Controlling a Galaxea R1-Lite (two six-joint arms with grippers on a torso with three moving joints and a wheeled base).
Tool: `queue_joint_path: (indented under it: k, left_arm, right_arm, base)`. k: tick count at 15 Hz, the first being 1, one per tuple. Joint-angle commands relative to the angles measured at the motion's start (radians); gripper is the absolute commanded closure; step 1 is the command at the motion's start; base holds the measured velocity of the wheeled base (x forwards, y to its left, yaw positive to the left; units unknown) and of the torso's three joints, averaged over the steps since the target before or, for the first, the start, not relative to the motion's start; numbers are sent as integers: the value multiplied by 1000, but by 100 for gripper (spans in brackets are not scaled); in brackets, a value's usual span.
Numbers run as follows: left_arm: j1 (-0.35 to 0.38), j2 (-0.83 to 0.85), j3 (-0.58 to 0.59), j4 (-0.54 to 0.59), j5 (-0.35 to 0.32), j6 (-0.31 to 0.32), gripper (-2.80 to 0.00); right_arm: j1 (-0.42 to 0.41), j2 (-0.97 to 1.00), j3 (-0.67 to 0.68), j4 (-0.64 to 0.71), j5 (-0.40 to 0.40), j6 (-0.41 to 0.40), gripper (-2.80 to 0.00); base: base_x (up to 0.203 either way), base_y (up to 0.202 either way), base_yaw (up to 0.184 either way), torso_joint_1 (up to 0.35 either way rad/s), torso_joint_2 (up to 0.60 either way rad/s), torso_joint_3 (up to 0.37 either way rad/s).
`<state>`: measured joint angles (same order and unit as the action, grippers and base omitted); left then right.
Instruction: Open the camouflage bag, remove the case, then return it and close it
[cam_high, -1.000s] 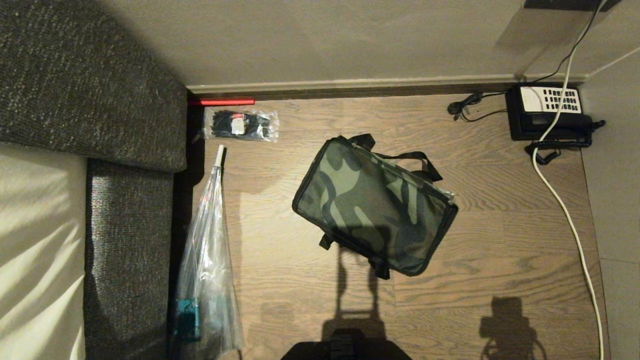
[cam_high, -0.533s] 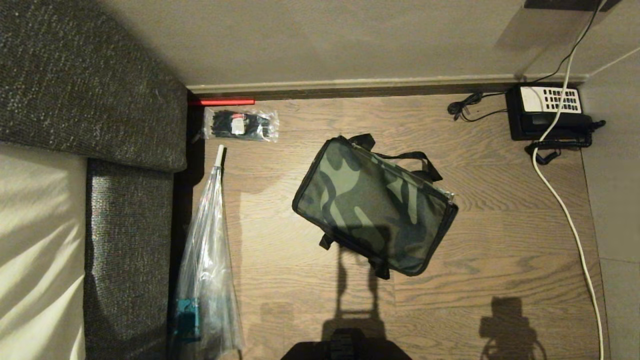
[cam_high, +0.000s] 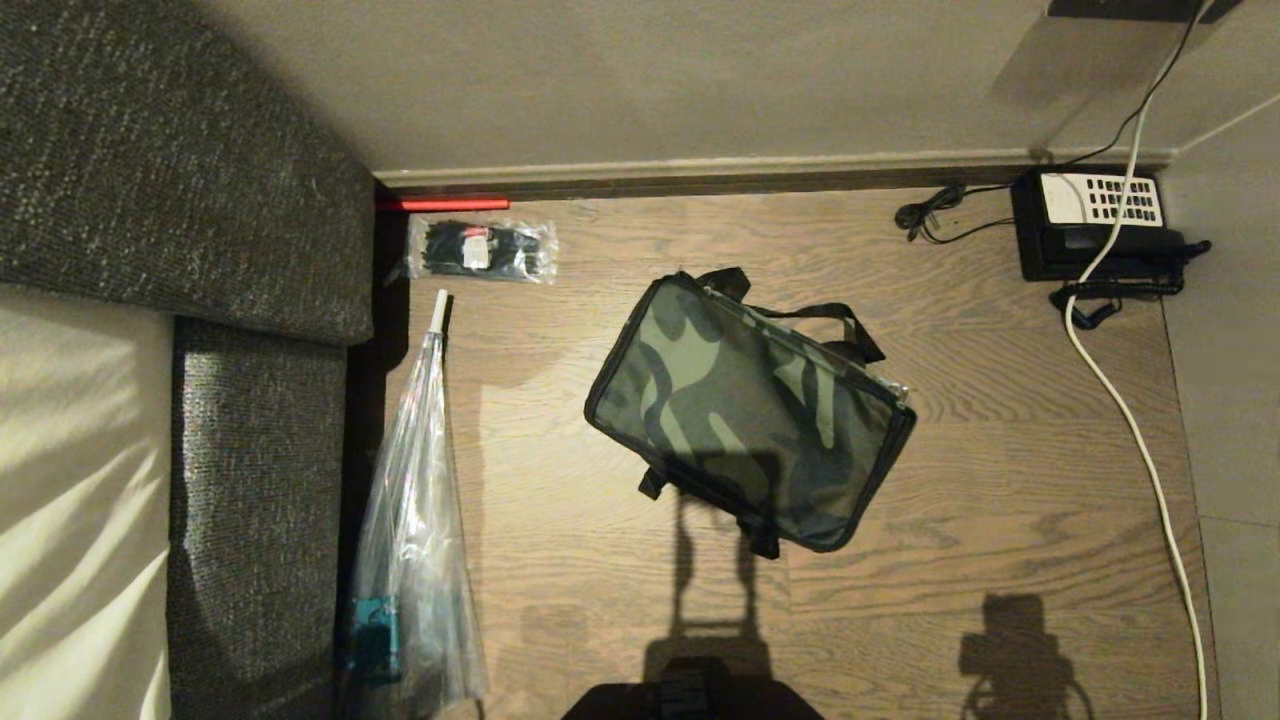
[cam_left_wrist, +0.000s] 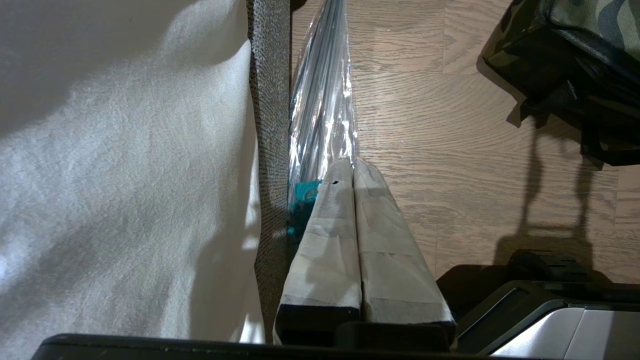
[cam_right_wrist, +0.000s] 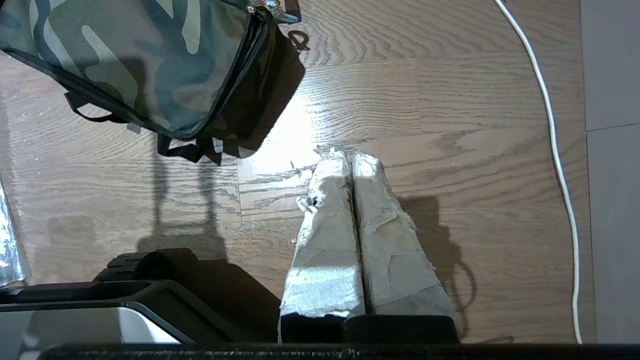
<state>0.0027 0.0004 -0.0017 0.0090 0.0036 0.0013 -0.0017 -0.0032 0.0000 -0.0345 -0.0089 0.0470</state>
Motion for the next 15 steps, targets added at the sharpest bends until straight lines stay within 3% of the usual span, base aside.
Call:
queue_joint_path:
  k: [1, 15]
  left_arm:
    - [0, 0, 0, 0, -1, 0, 0]
    - [0, 0, 0, 0, 1, 0, 0]
  right_arm:
    - [0, -17, 14, -1, 0, 1, 0]
    - [0, -17, 14, 1, 0, 1, 0]
  base:
    - [0, 0, 0, 0, 0, 0]
    - [0, 0, 0, 0, 0, 0]
